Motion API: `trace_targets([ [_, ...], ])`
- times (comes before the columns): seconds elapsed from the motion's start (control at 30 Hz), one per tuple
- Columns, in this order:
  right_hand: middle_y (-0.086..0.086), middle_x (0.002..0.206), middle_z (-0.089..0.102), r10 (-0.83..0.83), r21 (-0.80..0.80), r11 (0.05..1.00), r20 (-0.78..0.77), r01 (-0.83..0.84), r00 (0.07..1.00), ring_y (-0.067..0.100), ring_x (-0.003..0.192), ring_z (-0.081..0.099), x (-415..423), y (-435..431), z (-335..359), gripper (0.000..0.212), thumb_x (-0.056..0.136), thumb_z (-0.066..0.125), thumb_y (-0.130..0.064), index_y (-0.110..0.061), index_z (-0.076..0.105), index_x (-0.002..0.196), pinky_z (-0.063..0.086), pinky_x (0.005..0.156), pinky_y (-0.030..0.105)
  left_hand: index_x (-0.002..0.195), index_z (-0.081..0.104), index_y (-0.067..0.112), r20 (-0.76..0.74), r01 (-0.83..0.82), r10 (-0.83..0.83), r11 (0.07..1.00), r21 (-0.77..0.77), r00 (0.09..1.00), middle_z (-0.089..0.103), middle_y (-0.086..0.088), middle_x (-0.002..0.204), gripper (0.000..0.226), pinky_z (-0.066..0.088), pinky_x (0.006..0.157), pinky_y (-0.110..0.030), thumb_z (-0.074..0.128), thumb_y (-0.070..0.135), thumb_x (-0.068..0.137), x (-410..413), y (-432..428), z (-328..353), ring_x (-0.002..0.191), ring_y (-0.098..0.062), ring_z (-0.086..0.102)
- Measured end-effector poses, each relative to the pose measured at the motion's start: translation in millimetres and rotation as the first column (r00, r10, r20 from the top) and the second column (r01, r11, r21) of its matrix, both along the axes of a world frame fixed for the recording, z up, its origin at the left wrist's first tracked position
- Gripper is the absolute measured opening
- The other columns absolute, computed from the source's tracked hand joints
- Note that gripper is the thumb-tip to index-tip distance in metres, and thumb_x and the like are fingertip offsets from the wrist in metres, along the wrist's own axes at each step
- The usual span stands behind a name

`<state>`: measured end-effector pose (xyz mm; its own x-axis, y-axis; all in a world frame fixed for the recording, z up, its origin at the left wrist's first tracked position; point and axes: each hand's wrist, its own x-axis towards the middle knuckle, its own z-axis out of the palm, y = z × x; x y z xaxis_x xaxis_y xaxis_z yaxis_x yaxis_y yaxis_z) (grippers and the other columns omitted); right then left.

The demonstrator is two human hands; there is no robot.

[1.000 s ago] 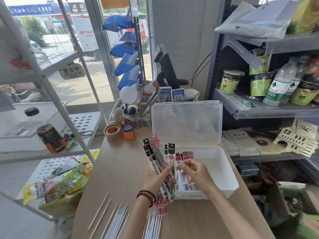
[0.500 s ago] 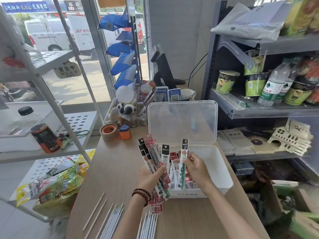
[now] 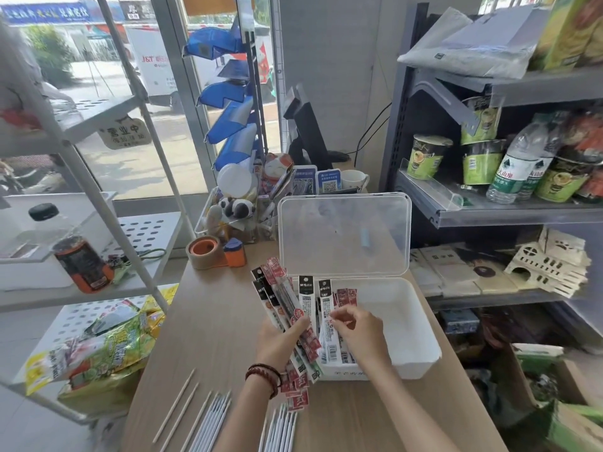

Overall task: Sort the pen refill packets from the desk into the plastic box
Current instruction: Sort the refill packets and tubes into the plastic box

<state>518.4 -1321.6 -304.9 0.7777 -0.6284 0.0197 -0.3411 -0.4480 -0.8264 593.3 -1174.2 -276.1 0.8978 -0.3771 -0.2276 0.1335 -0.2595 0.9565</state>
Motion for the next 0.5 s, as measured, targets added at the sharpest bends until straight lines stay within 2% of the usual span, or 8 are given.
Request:
trace_targets([
  [0.17,-0.014,0.099,0.068,-0.010,-0.052,0.999,-0.086,0.006,0.996,-0.001,0.080,0.063,1.6,-1.3,-3.6,0.015,0.088,0.070,-0.026,-0.030,0.072,0.102,0.058,0.076,0.025,0.098,0.062,0.020,-0.035,0.012,-0.013,1.000,-0.026,0.999,0.067,0.009,0.085,0.020,0.044,0.058,-0.013,0.072,0.024,0.081,2.4,0.5,0.7,0.076,-0.001,0.062],
  [0.23,-0.016,0.099,0.066,-0.034,-0.077,0.996,-0.027,0.032,0.999,-0.001,0.081,0.061,0.4,0.5,-1.0,0.011,0.086,0.071,-0.030,-0.032,0.071,0.097,0.056,0.080,0.026,0.088,0.057,0.029,-0.060,0.021,-0.023,0.999,-0.025,0.998,0.062,0.014,0.081,0.015,0.039,0.054,-0.010,0.071,0.028,0.082,1.1,1.0,3.9,0.072,0.004,0.057],
  [0.3,-0.018,0.092,0.066,-0.026,-0.055,0.998,0.085,0.031,0.996,-0.001,0.082,0.060,-0.1,2.2,5.0,0.005,0.086,0.069,-0.040,-0.035,0.069,0.087,0.053,0.080,0.024,0.086,0.057,0.031,-0.051,0.010,-0.012,0.999,-0.042,0.999,0.063,0.015,0.081,0.017,0.039,0.054,-0.010,0.072,0.027,0.081,2.1,1.6,5.3,0.072,0.005,0.058],
  [0.4,-0.018,0.087,0.069,0.059,0.074,0.995,0.139,-0.070,0.989,-0.004,0.077,0.060,-3.2,6.0,15.4,0.026,0.078,0.063,-0.060,-0.035,0.070,0.083,0.049,0.073,0.021,0.091,0.064,0.025,-0.035,0.001,-0.002,1.000,-0.030,0.999,0.069,0.011,0.082,0.016,0.045,0.053,-0.009,0.074,0.026,0.078,0.7,2.3,6.8,0.071,0.001,0.065],
  [0.5,-0.021,0.082,0.070,0.141,0.126,0.979,0.164,-0.162,0.976,0.000,0.056,0.053,-7.1,8.3,18.1,0.038,0.070,0.062,-0.071,-0.036,0.072,0.082,0.046,0.059,0.024,0.098,0.066,0.022,0.004,0.020,-0.020,1.000,-0.010,1.000,0.072,0.008,0.086,0.027,0.048,0.059,-0.013,0.077,0.031,0.075,-1.0,2.6,6.3,0.076,-0.002,0.068],
])
